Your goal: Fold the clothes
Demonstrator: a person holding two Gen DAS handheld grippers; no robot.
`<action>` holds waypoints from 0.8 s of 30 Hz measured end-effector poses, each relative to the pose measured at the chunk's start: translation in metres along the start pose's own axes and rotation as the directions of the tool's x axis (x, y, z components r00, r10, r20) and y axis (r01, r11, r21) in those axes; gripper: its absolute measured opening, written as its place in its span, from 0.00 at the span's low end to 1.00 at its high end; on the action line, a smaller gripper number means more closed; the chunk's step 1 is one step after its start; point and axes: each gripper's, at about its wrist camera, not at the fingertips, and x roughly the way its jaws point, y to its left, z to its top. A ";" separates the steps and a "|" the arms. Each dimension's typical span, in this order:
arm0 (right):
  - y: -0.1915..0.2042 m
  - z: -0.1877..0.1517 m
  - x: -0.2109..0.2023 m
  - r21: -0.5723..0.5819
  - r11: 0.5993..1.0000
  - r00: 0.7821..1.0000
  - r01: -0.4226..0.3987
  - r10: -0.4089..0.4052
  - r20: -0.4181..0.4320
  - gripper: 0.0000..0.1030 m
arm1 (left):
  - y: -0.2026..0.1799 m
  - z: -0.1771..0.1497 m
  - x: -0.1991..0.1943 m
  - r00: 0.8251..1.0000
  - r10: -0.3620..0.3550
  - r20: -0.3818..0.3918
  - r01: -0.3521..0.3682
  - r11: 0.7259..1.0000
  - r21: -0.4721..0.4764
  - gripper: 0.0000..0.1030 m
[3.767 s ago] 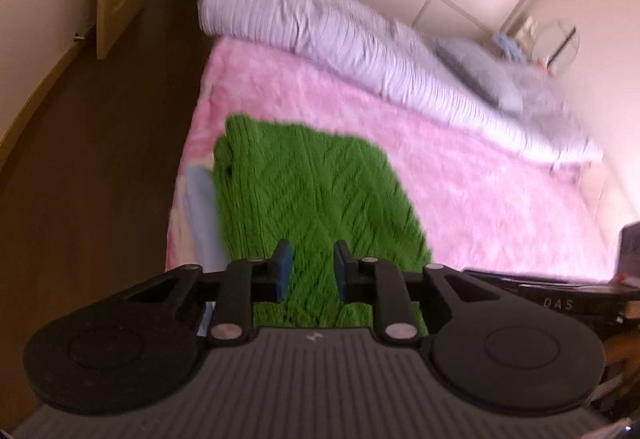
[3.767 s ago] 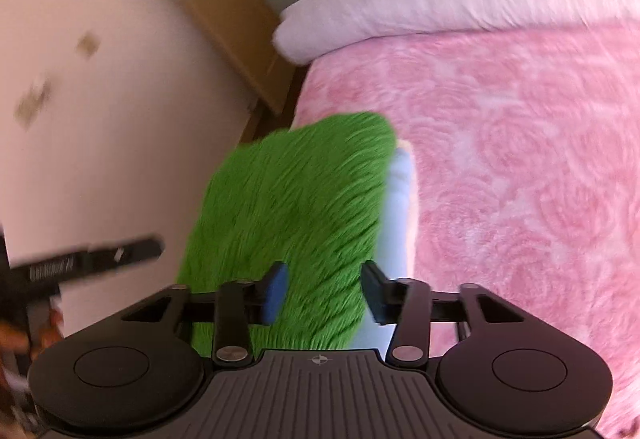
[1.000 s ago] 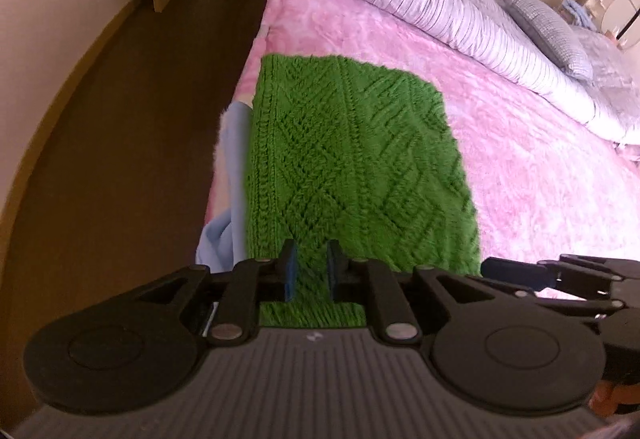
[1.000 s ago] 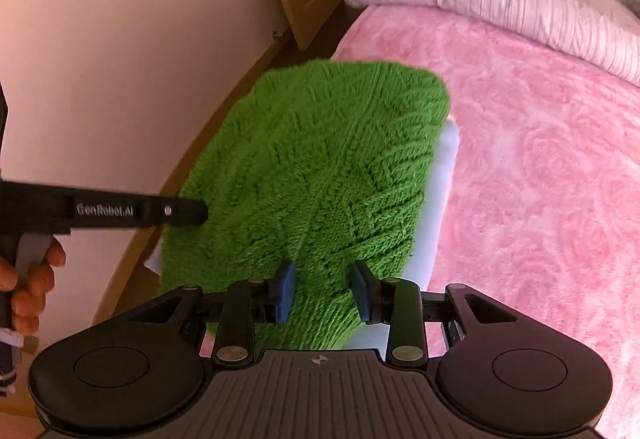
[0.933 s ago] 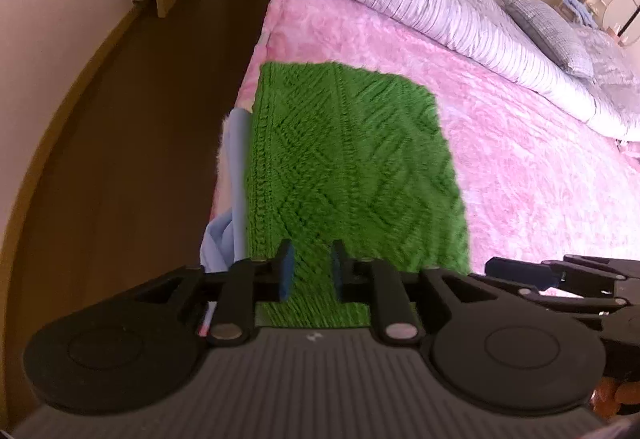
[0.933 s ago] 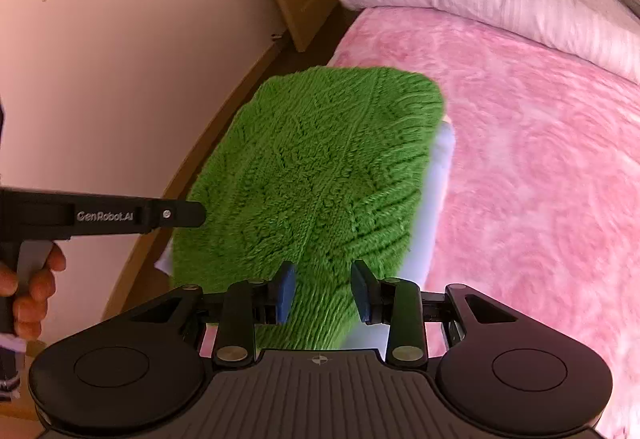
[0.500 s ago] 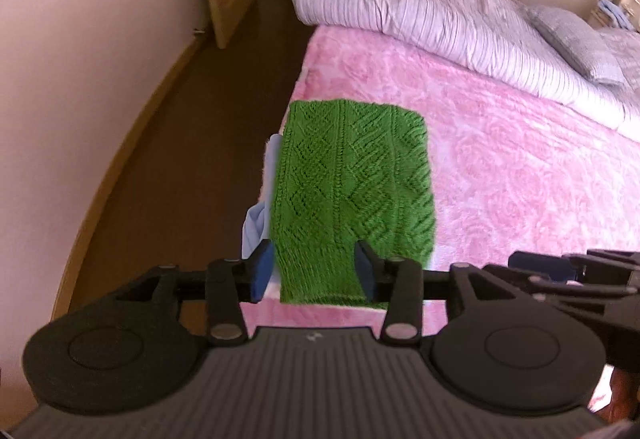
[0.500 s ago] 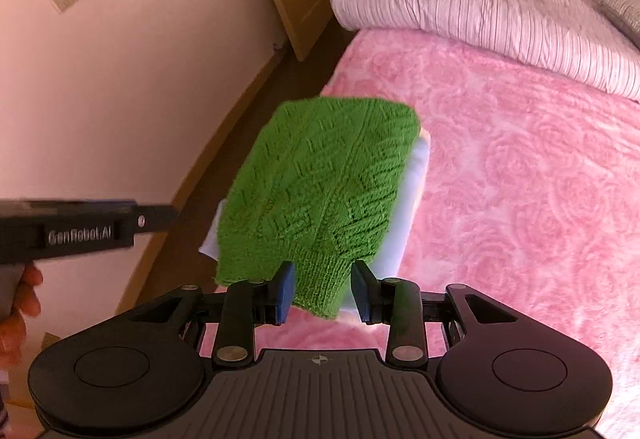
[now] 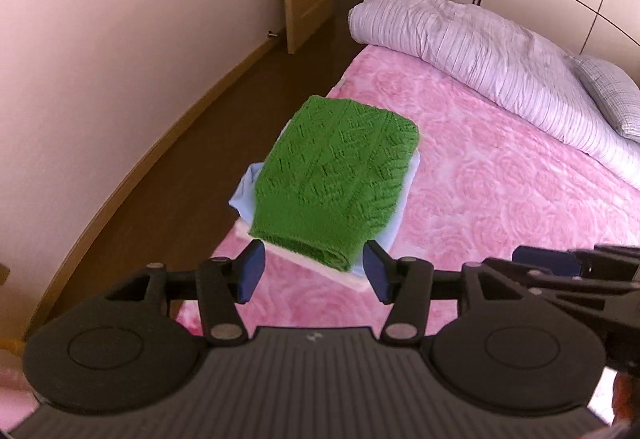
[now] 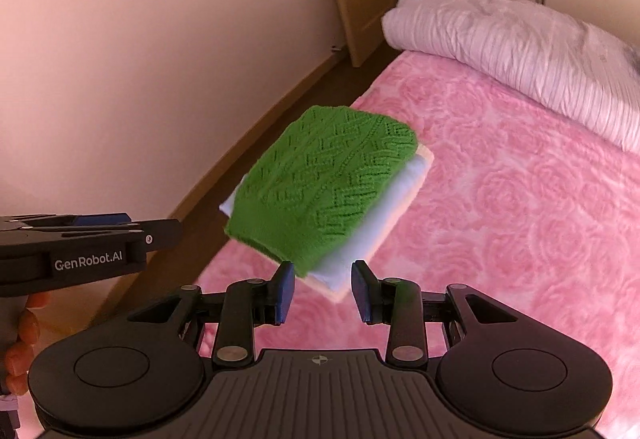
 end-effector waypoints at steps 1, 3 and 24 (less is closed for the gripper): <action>-0.002 -0.002 -0.003 -0.008 1.000 1.000 0.000 0.000 -0.005 0.34 | -0.004 -0.004 -0.003 1.000 0.008 -0.001 -0.008 1.000 -0.002 0.49; -0.004 -0.008 -0.009 -0.018 1.000 1.000 -0.001 0.001 -0.015 0.34 | -0.010 -0.011 -0.010 1.000 0.024 -0.003 -0.024 1.000 -0.003 0.49; 0.049 -0.062 -0.050 -0.059 0.997 0.997 0.044 -0.040 0.064 0.35 | 0.015 -0.062 -0.080 0.995 0.017 0.101 -0.019 1.000 0.021 0.47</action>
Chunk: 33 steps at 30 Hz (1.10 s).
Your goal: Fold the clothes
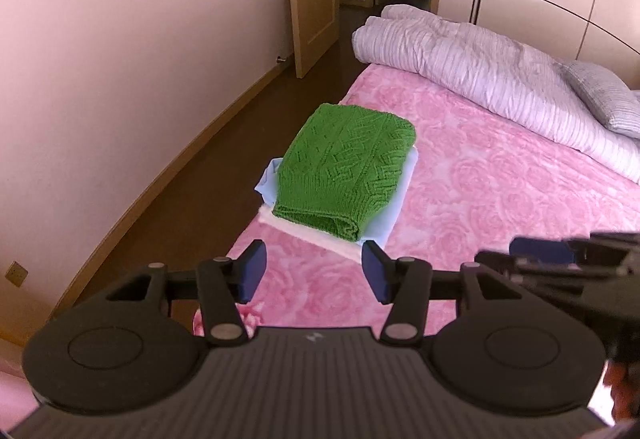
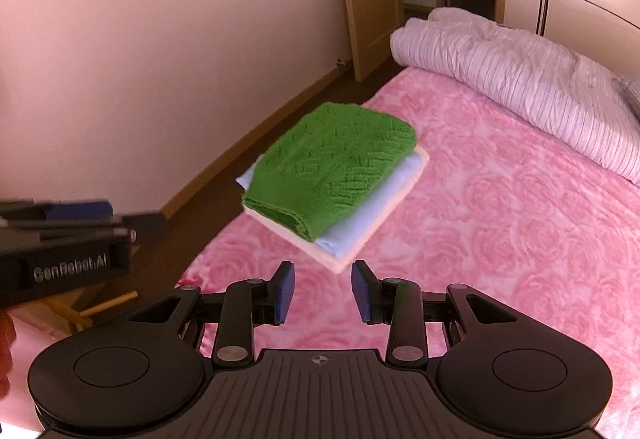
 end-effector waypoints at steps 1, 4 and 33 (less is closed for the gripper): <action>0.000 0.002 -0.003 0.005 1.000 1.000 -0.003 0.003 0.007 0.35 | 0.000 0.001 -0.004 1.000 -0.001 0.007 0.001 1.000 0.003 0.47; -0.001 0.013 -0.012 0.009 1.000 0.999 -0.011 0.010 0.036 0.35 | -0.001 0.006 -0.012 0.999 -0.008 0.033 0.008 1.000 0.001 0.47; -0.175 0.020 -0.059 -0.232 0.955 0.982 -0.187 0.182 -0.042 0.35 | -0.180 -0.006 -0.016 0.978 0.196 -0.066 -0.206 0.944 -0.257 0.47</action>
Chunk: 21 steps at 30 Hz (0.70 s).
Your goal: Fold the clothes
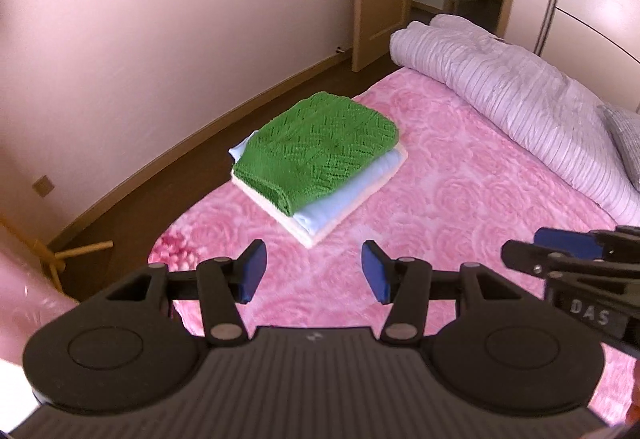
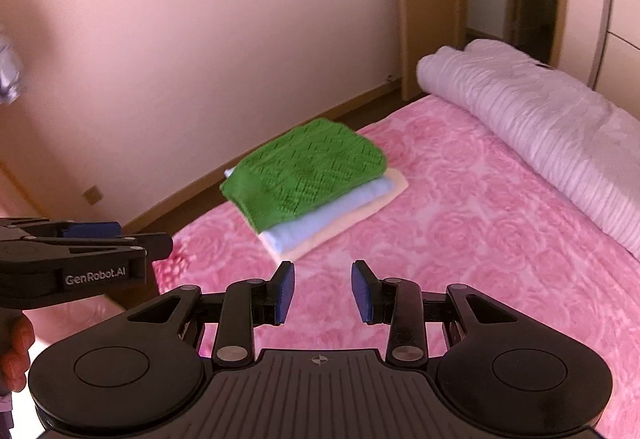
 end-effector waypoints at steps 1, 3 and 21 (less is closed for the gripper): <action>-0.004 -0.002 0.001 -0.005 1.000 1.000 -0.011 0.011 -0.011 0.35 | -0.004 -0.003 -0.002 1.000 0.006 -0.003 -0.006 1.000 -0.008 0.47; -0.014 -0.005 0.004 0.000 0.999 0.999 -0.035 0.035 -0.034 0.35 | -0.010 -0.008 -0.006 1.000 0.016 -0.009 -0.016 1.000 -0.024 0.47; -0.053 -0.005 0.028 -0.047 0.990 0.981 -0.135 0.127 -0.149 0.35 | -0.044 -0.018 -0.015 0.995 0.077 -0.056 -0.083 0.990 -0.115 0.47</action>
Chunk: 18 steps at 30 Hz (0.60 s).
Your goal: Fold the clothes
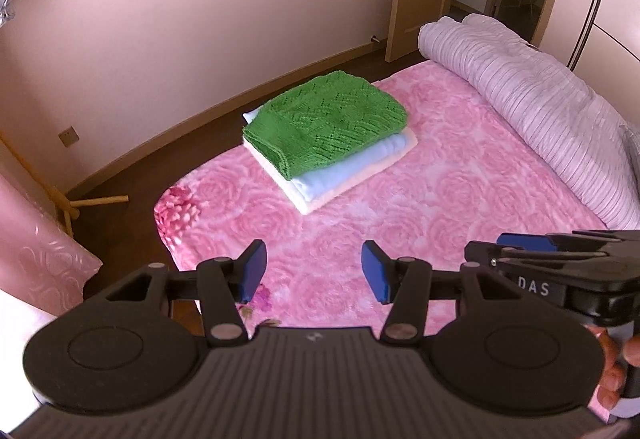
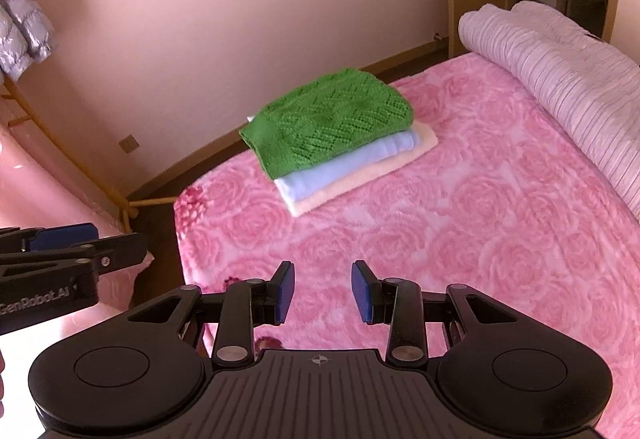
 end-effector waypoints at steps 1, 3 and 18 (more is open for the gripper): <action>-0.003 0.002 0.002 -0.002 1.000 1.000 0.001 -0.001 -0.005 0.35 | -0.002 0.001 0.002 1.000 0.001 -0.003 -0.001 1.000 0.001 0.47; -0.008 0.005 0.005 -0.003 1.000 1.000 0.004 -0.004 -0.014 0.35 | -0.008 0.002 0.006 1.000 0.001 -0.007 -0.001 1.000 0.003 0.47; -0.048 0.038 0.039 -0.019 1.000 0.998 0.001 -0.002 -0.064 0.35 | -0.034 0.021 0.051 0.998 -0.007 -0.058 0.006 1.000 -0.027 0.47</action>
